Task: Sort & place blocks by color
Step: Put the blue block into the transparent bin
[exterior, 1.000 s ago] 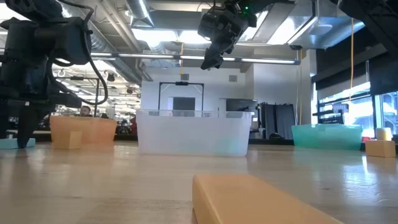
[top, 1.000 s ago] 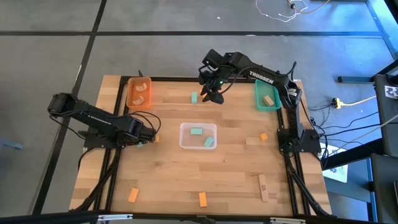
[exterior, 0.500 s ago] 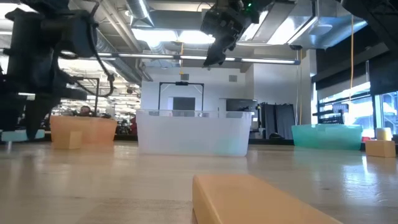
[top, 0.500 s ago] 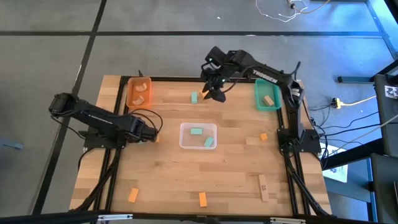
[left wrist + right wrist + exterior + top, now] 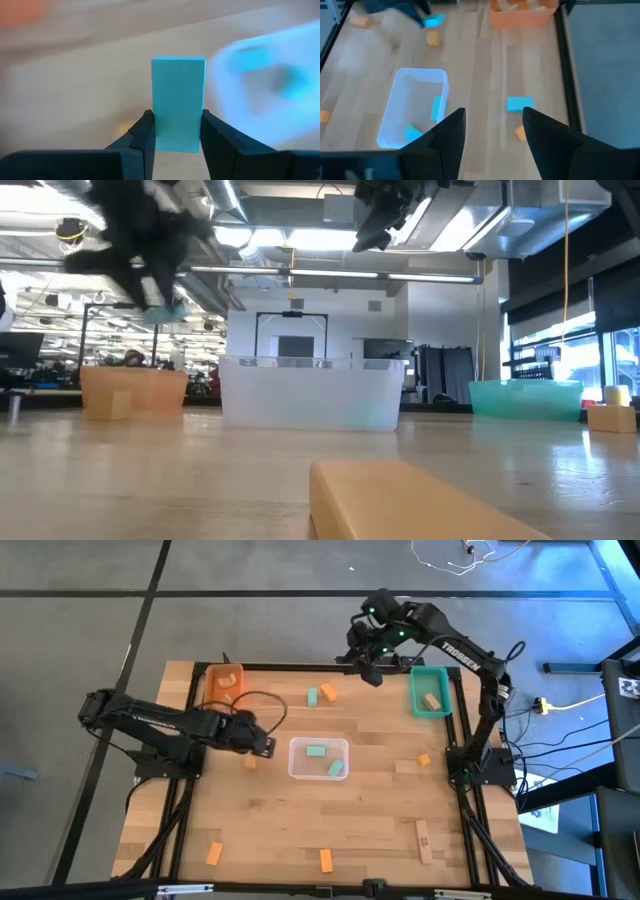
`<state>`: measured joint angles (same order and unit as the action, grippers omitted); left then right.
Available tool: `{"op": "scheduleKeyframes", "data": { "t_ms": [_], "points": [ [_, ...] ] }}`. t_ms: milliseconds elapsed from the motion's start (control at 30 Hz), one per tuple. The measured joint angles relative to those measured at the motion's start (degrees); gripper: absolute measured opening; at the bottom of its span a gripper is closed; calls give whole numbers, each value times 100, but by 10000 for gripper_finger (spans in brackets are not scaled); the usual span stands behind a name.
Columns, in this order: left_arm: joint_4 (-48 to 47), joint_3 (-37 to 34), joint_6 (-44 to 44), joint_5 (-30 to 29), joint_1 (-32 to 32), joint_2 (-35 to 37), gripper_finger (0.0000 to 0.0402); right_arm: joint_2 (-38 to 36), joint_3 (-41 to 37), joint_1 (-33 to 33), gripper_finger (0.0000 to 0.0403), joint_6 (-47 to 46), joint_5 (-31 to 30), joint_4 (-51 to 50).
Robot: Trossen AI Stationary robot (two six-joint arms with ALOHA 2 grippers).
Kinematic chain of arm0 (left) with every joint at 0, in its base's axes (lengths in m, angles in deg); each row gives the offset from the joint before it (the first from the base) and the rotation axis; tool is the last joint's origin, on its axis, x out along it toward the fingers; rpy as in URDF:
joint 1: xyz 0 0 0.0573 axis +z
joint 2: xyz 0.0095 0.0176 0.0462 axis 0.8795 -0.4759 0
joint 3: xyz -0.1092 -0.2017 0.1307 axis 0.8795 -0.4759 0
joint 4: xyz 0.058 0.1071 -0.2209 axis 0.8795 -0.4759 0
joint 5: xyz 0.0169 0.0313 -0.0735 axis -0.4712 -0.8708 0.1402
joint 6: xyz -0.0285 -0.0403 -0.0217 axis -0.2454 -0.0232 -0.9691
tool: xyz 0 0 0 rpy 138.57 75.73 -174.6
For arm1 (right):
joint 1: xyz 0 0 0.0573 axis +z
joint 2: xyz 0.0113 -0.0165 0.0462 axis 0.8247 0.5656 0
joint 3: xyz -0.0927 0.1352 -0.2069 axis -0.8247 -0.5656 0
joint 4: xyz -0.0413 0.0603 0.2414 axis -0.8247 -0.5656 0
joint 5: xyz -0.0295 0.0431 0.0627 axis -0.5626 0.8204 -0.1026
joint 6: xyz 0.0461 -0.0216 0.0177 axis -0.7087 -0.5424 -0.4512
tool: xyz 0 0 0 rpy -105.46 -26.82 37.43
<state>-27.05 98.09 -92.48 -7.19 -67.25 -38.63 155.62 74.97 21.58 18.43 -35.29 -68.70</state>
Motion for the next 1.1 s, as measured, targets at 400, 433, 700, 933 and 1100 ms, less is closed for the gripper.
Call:
{"op": "scheduleKeyframes", "data": {
  "t_ms": [400, 433, 700, 933, 1100],
  "points": [
    [2642, 521, 2944, 1505, 597, -1331, 114, -10, 2, -463, 197, 20, -23, -56],
    [2935, 521, 3045, 1772, 625, -1516, 114, -10, 2, -499, 197, 27, -23, -86],
    [3822, 532, 3221, 2703, 783, -2656, 114, -10, 2, -564, 197, 163, -10, -270],
    [3854, 525, 2919, 2759, 782, -3079, 114, -10, 2, -566, 197, 176, -11, -285],
    [3846, 527, 2916, 2774, 780, -3113, 160, -10, 2, -566, 197, 181, -12, -284]
  ]
}}
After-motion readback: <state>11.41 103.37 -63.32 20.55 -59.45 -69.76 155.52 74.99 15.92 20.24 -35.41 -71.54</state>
